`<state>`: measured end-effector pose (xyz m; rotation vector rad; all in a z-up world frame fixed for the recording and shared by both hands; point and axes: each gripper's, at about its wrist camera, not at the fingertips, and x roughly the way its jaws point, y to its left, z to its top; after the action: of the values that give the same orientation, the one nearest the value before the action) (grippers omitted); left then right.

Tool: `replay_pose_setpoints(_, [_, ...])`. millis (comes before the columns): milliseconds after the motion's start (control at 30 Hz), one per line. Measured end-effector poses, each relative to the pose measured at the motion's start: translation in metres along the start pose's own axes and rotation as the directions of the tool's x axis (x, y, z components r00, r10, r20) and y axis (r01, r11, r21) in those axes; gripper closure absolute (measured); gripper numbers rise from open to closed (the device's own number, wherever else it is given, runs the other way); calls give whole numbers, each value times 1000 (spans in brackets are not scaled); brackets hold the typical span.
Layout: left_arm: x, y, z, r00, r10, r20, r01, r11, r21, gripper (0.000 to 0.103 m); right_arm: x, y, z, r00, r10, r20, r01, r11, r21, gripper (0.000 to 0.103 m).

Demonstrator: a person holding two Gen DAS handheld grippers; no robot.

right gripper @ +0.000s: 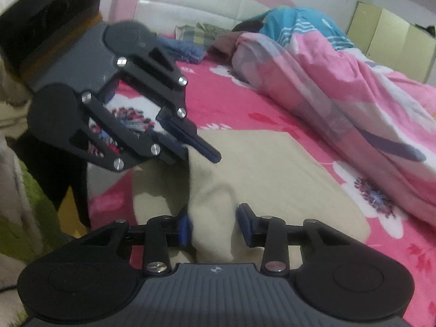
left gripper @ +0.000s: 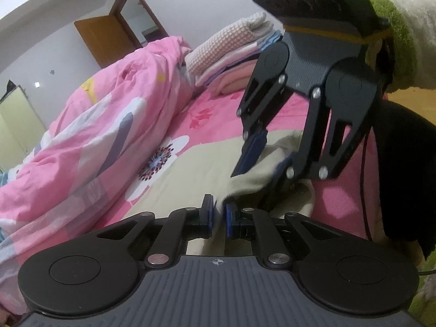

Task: Fold clothes

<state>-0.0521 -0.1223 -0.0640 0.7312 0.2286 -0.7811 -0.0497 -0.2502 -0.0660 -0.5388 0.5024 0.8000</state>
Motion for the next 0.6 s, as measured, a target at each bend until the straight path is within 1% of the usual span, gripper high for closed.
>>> replay_pose_setpoints(100, [1,0,0,1000,8,1,-8,1000,10,94,-14,-1,2,999,15,33,-16,1000,14,55])
replay_pose_setpoints(133, [1,0,0,1000,9,2,-9,1000,9,94,-21,0,2,998,30,51,-30,999,14,48])
replay_pose_setpoints(167, [1,0,0,1000,10,4,-10,1000,9,94,-28,0,2,996,50,77,-51,999,16,37])
replay_pose_setpoints(233, [2,1,1,1000,11,4,-11,1000,8,94,-40,-6,4,986,94,137,-100,994,39,31])
replay_pose_setpoints(300, [3,1,1,1000,13,0,-13,1000,6,95,-46,-17,3,977,111,181,-129,987,95,31])
replay_pose_setpoints(367, [3,0,1,1000,16,-1,-16,1000,9,94,-45,-31,0,975,91,204,-126,979,162,32])
replay_pose_setpoints(467, [1,0,2,1000,19,1,-19,1000,7,94,-32,-41,-4,981,89,170,-124,971,202,40])
replay_pose_setpoints(533, [0,0,3,1000,20,3,-20,1000,6,94,-21,-39,-4,986,108,129,-129,977,170,42])
replay_pose_setpoints(600, [-1,1,3,1000,21,6,-21,1000,4,94,-16,-35,-4,989,109,105,-124,981,150,46])
